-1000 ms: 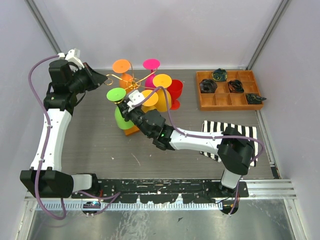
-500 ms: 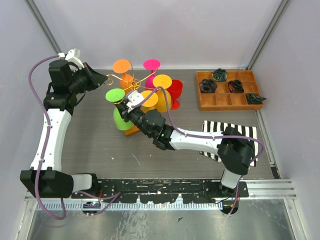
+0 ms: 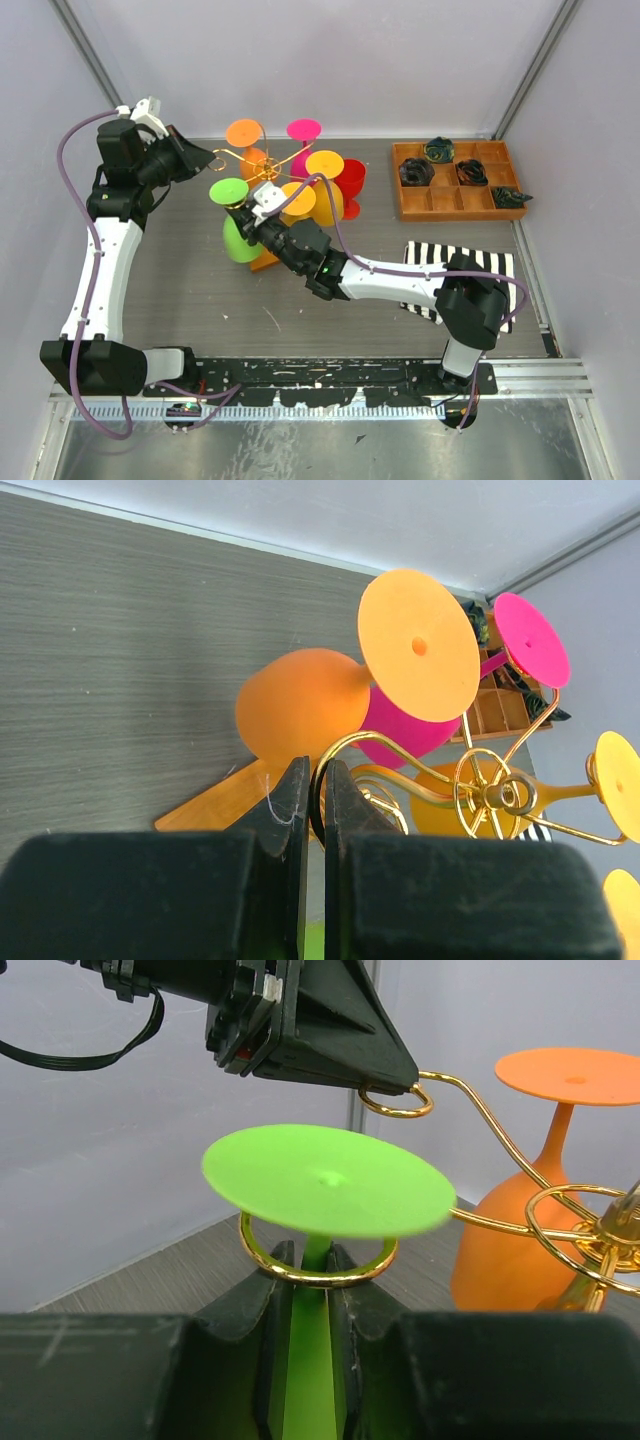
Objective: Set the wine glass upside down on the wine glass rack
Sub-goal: Turn the wine glass upside down at the wine rack.
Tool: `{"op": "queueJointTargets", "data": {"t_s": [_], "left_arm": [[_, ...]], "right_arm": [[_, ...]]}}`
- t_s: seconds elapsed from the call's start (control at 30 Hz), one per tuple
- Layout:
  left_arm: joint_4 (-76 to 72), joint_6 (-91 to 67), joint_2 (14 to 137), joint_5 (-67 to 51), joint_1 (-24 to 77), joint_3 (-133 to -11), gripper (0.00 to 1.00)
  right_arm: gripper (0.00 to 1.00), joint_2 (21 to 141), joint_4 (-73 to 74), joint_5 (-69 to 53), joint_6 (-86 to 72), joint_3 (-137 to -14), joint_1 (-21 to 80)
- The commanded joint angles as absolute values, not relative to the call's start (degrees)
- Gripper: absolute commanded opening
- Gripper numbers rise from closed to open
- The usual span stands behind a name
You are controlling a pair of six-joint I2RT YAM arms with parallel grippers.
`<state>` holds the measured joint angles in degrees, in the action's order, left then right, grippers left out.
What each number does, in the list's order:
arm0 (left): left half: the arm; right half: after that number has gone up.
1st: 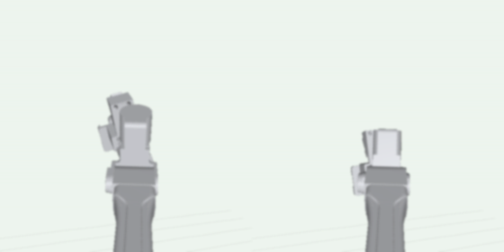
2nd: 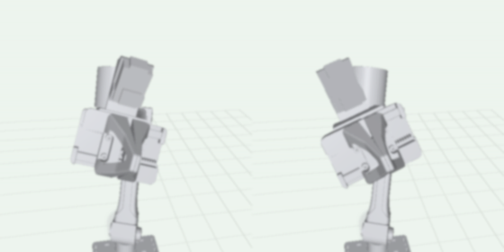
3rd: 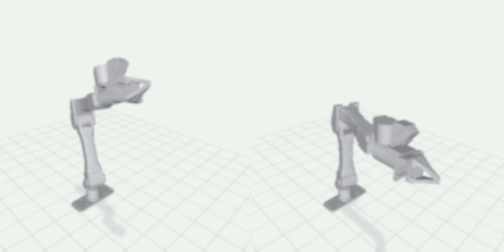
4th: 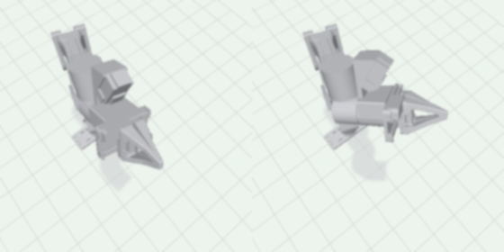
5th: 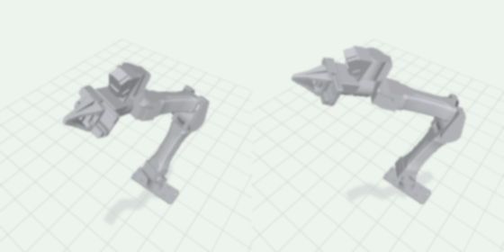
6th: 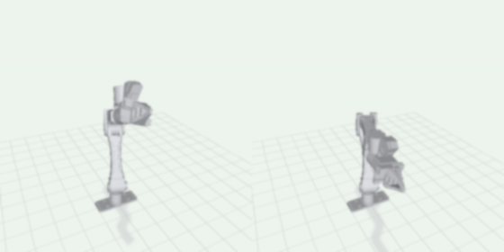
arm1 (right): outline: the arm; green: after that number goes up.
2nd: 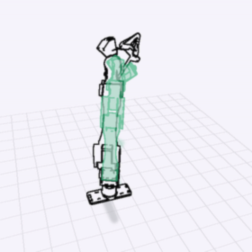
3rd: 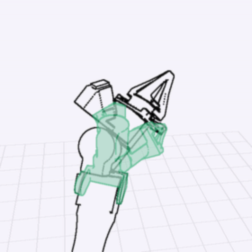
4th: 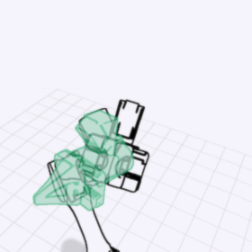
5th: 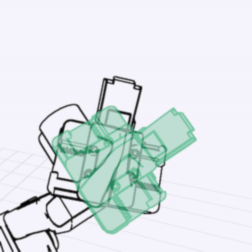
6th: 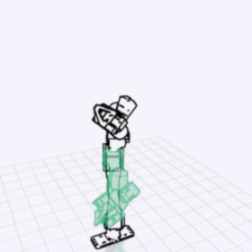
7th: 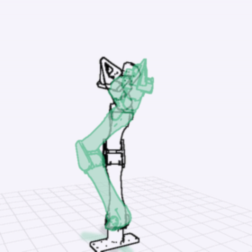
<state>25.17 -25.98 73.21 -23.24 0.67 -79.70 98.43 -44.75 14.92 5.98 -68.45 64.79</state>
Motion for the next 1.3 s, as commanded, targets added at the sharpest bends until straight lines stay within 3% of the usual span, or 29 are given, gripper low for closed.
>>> {"op": "queueJointTargets", "data": {"t_s": [0.0, 0.37, 1.27], "left_arm": [[27.29, -24.26, 73.81, -23.2, 0.46, -78.05, 0.0], [27.25, -24.32, 73.89, -23.22, 0.27, -78.01, 0.0], [27.26, -24.28, 74.09, -23.4, 0.0, -77.95, 0.0]], "right_arm": [[0.16, 97.23, -45.12, 8.17, 5.99, -69.69, 66.71], [0.16, 97.19, -45.87, 8.48, 7.49, -69.48, 66.71], [0.18, 90.99, -43.73, 26.7, 3.09, -65.23, 66.71]]}}
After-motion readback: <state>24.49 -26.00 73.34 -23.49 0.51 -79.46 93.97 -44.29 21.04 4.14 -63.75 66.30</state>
